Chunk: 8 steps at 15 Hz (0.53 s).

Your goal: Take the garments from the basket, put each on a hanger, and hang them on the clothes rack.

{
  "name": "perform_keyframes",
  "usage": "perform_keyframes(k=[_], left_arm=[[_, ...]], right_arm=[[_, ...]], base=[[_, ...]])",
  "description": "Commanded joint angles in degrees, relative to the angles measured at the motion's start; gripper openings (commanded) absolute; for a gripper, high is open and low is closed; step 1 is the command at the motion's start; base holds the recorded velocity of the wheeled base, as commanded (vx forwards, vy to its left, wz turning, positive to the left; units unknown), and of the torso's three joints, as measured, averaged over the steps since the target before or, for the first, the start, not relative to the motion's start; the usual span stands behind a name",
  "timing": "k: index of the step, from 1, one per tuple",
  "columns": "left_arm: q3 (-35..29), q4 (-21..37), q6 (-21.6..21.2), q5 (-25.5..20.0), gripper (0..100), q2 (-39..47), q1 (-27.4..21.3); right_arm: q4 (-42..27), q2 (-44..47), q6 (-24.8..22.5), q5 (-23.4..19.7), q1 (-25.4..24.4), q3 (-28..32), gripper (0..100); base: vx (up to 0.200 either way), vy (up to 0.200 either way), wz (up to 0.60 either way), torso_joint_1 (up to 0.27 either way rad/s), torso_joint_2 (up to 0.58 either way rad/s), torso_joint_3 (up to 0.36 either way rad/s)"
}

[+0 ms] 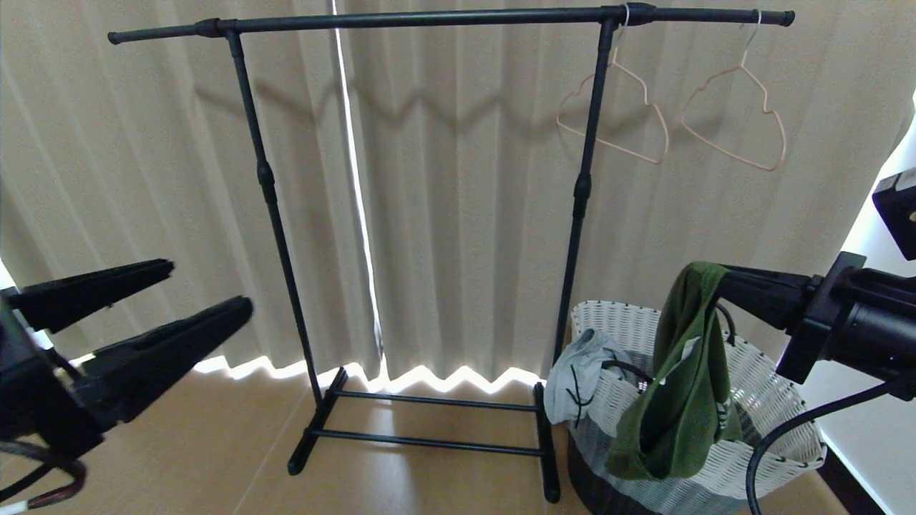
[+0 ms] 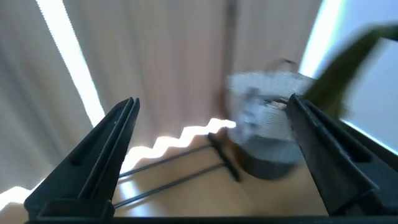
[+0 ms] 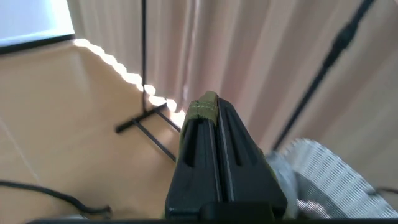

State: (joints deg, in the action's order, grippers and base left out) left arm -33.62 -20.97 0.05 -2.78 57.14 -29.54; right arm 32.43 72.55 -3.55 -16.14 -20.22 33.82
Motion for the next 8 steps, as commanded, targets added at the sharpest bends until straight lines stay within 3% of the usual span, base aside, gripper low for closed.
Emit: perform_keyframes(k=[1, 4, 5, 8], left_arm=[[-4.3, -2.3, 1.1, 0.3, 100, 14.1, -9.7], [-4.5, -10.1, 5.1, 0.5, 100, 24.1, -17.3], [-4.5, -10.1, 5.1, 0.5, 100, 24.1, -17.3], [-7.3, -20.0, 8.7, 0.4, 100, 42.0, -24.6]], right_arm=[[0.0, 1.9, 0.9, 0.0, -2.0, 2.6, 0], [0.1, 2.0, 1.2, 0.0, -5.1, 4.6, 0], [0.1, 2.0, 1.2, 0.0, -5.1, 4.6, 0], [0.7, 3.8, 2.3, 0.0, -8.0, 5.3, 0]], base=[[0.000, 0.000, 0.00, 0.000, 0.00, 0.000], [0.000, 0.000, 0.00, 0.000, 0.00, 0.000], [0.000, 0.000, 0.00, 0.000, 0.00, 0.000], [0.000, 0.000, 0.00, 0.000, 0.00, 0.000]])
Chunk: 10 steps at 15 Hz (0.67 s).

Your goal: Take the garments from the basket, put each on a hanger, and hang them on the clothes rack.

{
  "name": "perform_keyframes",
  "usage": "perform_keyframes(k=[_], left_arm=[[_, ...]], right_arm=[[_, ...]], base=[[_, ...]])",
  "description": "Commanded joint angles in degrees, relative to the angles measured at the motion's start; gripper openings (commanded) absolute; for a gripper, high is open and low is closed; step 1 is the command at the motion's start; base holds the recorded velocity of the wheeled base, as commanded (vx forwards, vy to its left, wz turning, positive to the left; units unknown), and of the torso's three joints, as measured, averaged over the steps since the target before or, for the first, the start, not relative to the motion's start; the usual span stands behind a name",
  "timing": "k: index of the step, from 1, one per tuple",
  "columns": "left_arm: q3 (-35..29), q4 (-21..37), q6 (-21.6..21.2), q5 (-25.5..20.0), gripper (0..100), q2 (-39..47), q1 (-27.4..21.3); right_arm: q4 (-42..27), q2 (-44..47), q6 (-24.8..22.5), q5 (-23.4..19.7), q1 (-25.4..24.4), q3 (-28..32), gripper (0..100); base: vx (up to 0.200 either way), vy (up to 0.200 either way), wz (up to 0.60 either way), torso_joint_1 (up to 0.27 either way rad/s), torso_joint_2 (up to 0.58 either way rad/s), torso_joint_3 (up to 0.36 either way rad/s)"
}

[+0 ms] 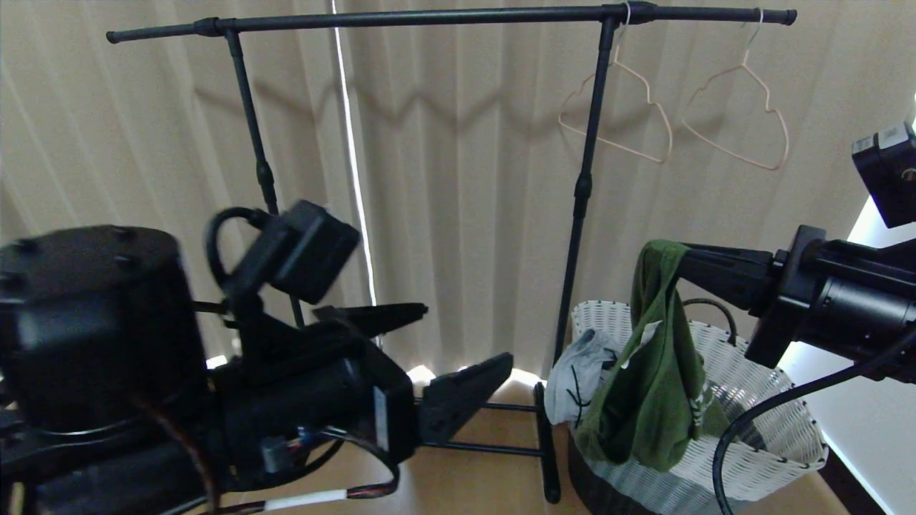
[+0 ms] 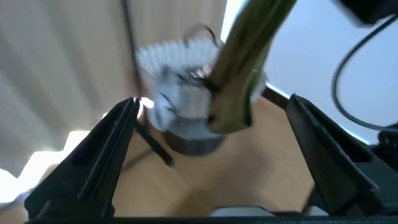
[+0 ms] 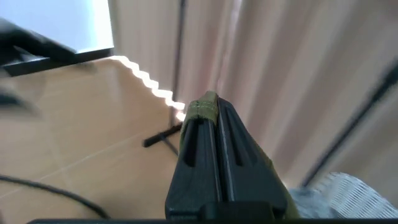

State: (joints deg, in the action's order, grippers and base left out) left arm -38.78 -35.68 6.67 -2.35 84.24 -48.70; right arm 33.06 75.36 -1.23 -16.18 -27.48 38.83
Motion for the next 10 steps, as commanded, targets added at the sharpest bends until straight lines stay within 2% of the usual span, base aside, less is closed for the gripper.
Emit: perform_keyframes(k=[1, 3, 6, 10], left_arm=[[-3.8, -5.8, 2.3, 0.0, 100, 17.9, -6.6], [-8.8, -5.9, 3.0, -0.1, 100, 24.0, -7.9], [-14.6, -5.8, 6.4, -0.2, 100, 29.5, -7.5], [-20.2, -5.8, 8.6, 0.0, 100, 34.9, -3.2]], right_arm=[[0.1, 1.3, 0.0, 0.0, -0.7, 0.6, 0], [0.1, 1.0, 1.7, 0.0, -1.0, 0.3, 0], [0.2, 0.8, 3.9, 0.0, -1.6, 0.2, 0], [0.1, 0.1, 3.9, -0.1, -2.6, 0.2, 0]], base=[[0.000, 0.000, 0.00, 0.000, 0.00, 0.000], [0.000, 0.000, 0.00, 0.000, 0.00, 0.000], [0.000, 0.000, 0.00, 0.000, 0.00, 0.000], [0.000, 0.000, 0.00, 0.000, 0.00, 0.000]])
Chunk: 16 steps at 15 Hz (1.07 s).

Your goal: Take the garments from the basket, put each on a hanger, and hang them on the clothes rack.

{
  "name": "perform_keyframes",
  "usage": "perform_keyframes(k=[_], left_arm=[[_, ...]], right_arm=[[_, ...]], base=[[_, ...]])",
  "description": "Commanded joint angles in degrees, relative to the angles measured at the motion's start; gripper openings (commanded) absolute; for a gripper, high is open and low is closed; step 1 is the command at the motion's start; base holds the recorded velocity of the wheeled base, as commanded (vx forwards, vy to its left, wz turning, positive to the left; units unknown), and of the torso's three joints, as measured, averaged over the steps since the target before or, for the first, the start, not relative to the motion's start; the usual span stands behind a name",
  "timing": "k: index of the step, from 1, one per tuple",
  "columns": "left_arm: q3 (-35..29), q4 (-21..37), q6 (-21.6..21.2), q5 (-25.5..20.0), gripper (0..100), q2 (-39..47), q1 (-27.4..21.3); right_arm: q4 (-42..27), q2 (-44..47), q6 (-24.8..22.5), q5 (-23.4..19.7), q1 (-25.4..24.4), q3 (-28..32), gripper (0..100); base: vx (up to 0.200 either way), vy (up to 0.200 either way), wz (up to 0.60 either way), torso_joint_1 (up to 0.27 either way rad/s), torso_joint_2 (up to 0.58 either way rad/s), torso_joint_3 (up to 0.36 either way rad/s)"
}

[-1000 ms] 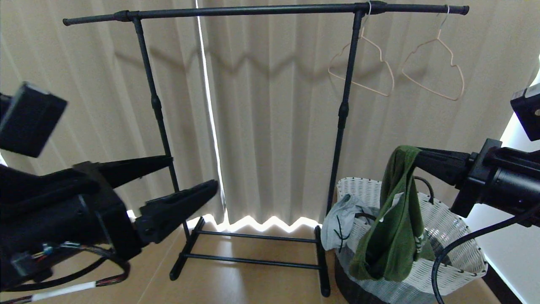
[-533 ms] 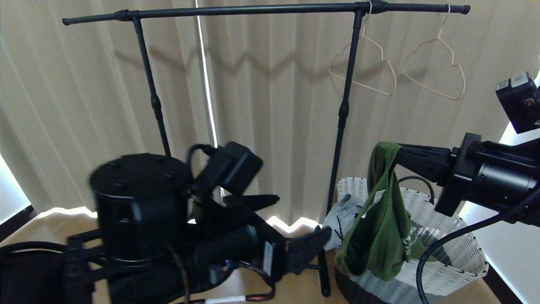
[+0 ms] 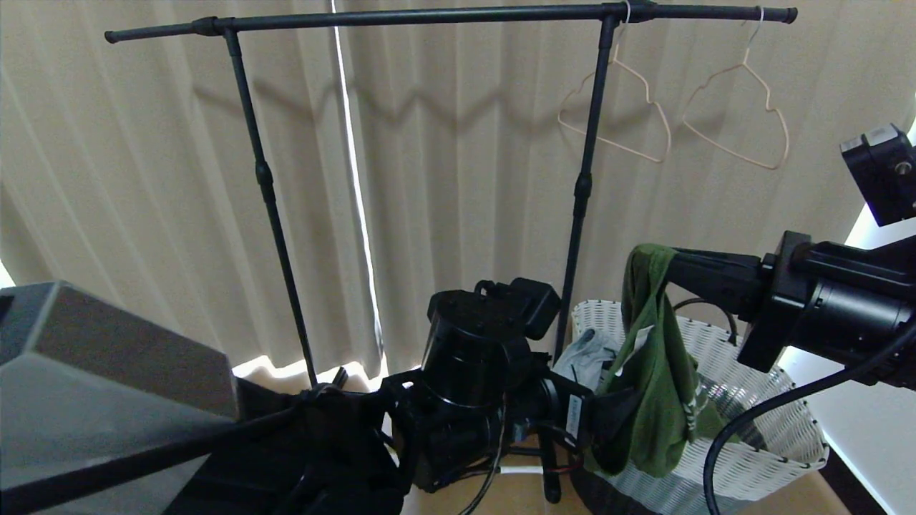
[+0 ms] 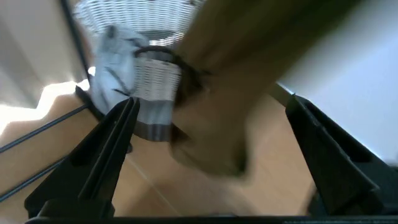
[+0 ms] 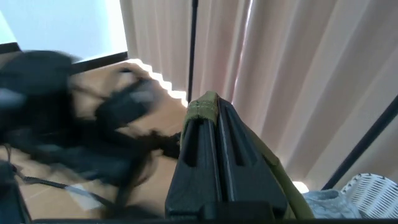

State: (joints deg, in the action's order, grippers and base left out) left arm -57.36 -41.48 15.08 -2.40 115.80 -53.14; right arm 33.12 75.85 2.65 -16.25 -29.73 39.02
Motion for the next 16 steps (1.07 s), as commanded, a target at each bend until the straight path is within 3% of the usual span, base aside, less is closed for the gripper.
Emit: perform_keyframes(k=[1, 4, 7, 14, 15, 16], left_arm=[[-1.9, 0.0, 0.5, 0.0, 100, 3.7, 2.2], [-0.5, -0.1, 0.7, 0.2, 100, 3.7, 2.9], [-0.4, 0.3, 0.6, 3.5, 100, 4.5, 3.0], [6.0, 0.4, -2.1, 4.6, 100, 3.3, 4.4], [6.2, 0.4, -2.5, 4.9, 0, 3.3, 4.5], [6.3, 0.4, -3.0, 5.1, 0, 3.2, 4.6]], right_arm=[[0.0, -0.6, 0.0, 0.0, -0.3, -0.1, 0], [0.0, -0.7, 0.0, 0.1, -0.3, -0.1, 0], [0.0, -1.1, -0.1, 0.1, -0.3, 0.1, 0], [0.0, -1.6, -0.2, 0.3, -0.3, -0.2, 0], [0.0, -1.6, -0.2, 0.3, -0.3, -0.1, 0], [0.0, -1.6, -0.2, 0.3, -0.3, -0.1, 0]], base=[[0.000, 0.000, 0.00, 0.000, 0.00, 0.000], [0.000, 0.000, 0.00, 0.000, 0.00, 0.000], [0.000, 0.000, 0.00, 0.000, 0.00, 0.000], [0.000, 0.000, 0.00, 0.000, 0.00, 0.000], [0.000, 0.000, 0.00, 0.000, 0.00, 0.000], [0.000, 0.000, 0.00, 0.000, 0.00, 0.000]])
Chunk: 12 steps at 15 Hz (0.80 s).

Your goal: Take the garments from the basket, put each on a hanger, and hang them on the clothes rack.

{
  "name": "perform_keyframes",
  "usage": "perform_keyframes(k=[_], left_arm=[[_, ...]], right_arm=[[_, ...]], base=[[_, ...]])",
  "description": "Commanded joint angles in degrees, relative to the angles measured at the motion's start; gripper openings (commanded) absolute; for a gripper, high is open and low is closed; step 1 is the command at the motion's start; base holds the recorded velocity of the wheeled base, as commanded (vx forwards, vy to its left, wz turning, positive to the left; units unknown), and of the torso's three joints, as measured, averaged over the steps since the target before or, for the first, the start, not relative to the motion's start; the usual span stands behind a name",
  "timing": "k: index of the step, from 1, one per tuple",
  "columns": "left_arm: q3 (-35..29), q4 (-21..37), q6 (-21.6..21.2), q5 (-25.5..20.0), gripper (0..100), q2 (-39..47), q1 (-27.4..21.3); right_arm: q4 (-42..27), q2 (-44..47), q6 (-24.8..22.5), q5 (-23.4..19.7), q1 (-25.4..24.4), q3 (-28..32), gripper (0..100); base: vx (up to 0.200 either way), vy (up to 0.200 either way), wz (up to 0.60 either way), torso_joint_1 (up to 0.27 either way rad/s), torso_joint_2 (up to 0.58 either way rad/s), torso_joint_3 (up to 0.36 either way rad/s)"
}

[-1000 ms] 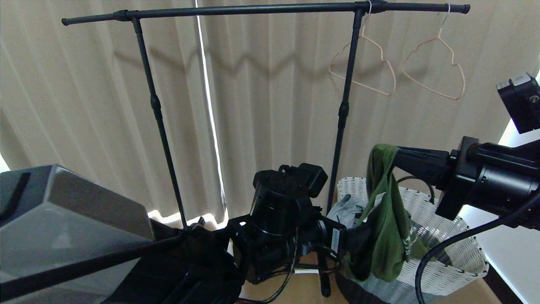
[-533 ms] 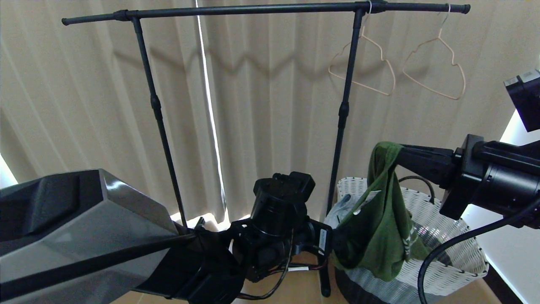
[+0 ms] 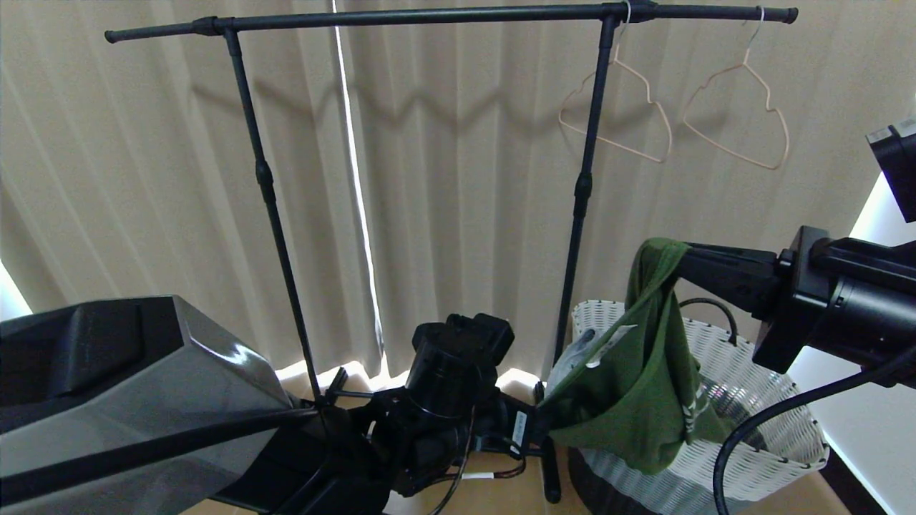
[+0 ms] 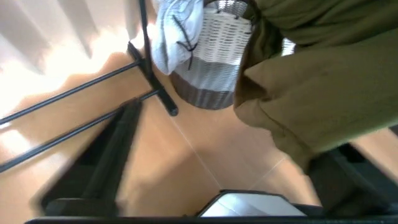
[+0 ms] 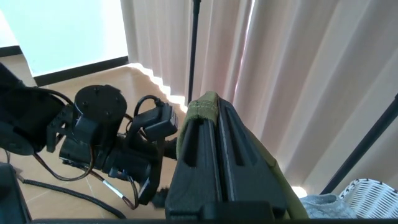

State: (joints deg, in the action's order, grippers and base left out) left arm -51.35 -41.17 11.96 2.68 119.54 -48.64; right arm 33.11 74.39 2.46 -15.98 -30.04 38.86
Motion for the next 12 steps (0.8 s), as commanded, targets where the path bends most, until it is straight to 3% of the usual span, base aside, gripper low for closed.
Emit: perform_keyframes(k=[1, 3, 4, 5, 6, 7, 8, 10, 11, 12], left_arm=[[0.3, -0.6, -0.4, 0.2, 0, -0.7, 0.1], [2.1, -5.8, -2.6, 5.5, 0, -2.0, -0.5], [6.0, -12.3, -6.2, 9.4, 0, -4.0, -0.8], [9.1, -16.1, -8.2, 9.4, 0, -6.4, -0.2], [10.5, -16.3, -8.9, 9.4, 0, -9.2, 0.7], [10.7, -12.5, -8.9, 9.3, 0, -16.3, 3.1], [9.0, -4.7, -8.9, 9.2, 0, -23.9, 5.5], [5.7, 5.8, -8.9, 8.1, 0, -32.6, 7.8], [2.6, 14.0, -8.9, 6.4, 0, -38.2, 9.8], [0.6, 17.4, -8.9, 5.8, 0, -39.7, 10.4]], right_arm=[[0.0, -0.1, 0.0, 0.0, 0.0, 0.0, 0], [0.0, 0.0, 0.0, 0.0, 0.1, -0.1, 0], [0.0, 0.1, 0.0, 0.1, 0.1, -0.5, 0], [0.0, 0.0, 0.0, 0.1, 0.1, -0.7, 0], [0.0, 0.0, 0.0, 0.1, 0.1, -0.7, 0], [0.1, 0.0, 0.0, 0.1, 0.1, -0.5, 0], [0.1, 0.1, 0.0, 0.1, 0.1, -0.4, 0], [0.1, 0.0, -0.1, 0.2, 0.2, -0.2, 0], [0.2, -0.2, -0.1, 0.2, 0.2, -0.4, 0], [0.2, -0.4, -0.1, 0.2, 0.2, -0.5, 0]], base=[[0.000, 0.000, 0.00, 0.000, 0.00, 0.000], [0.000, 0.000, 0.00, 0.000, 0.00, 0.000], [0.000, 0.000, 0.00, 0.000, 0.00, 0.000], [0.000, 0.000, 0.00, 0.000, 0.00, 0.000], [0.000, 0.000, 0.00, 0.000, 0.00, 0.000], [0.000, 0.000, 0.00, 0.000, 0.00, 0.000], [0.000, 0.000, 0.00, 0.000, 0.00, 0.000], [0.000, 0.000, 0.00, 0.000, 0.00, 0.000], [0.000, 0.000, 0.00, 0.000, 0.00, 0.000], [0.000, 0.000, 0.00, 0.000, 0.00, 0.000]])
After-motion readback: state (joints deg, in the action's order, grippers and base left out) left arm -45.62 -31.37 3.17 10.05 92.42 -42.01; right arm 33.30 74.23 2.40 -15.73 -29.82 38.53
